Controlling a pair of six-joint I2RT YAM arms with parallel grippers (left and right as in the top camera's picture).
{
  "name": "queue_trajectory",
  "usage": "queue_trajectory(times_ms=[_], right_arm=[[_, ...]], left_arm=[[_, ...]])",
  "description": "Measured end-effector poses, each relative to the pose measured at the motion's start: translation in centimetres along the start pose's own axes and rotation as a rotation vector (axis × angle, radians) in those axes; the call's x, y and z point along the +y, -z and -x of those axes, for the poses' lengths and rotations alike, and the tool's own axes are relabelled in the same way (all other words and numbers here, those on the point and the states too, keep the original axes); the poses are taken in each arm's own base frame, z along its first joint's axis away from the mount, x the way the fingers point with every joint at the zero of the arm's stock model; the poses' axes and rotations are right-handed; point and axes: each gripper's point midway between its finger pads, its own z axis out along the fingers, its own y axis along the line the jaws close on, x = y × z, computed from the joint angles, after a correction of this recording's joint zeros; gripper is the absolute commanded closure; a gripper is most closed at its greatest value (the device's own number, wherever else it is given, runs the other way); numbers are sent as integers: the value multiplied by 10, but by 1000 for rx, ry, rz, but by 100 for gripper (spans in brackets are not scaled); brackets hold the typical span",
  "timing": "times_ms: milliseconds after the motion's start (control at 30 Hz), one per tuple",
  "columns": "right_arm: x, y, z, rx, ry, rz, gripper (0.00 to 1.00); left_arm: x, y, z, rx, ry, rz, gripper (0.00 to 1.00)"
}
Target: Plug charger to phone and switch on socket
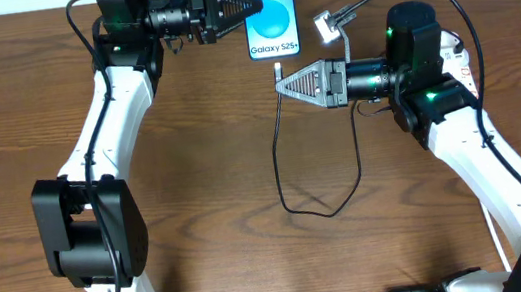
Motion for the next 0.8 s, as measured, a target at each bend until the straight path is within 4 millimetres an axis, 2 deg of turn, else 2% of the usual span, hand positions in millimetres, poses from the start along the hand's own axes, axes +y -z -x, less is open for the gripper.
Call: queue_trajectory(times_ms=[800], right_arm=[[0, 0, 3, -13, -31, -3, 99]], left_arm=[[0, 0, -1, 7, 0, -2, 93]])
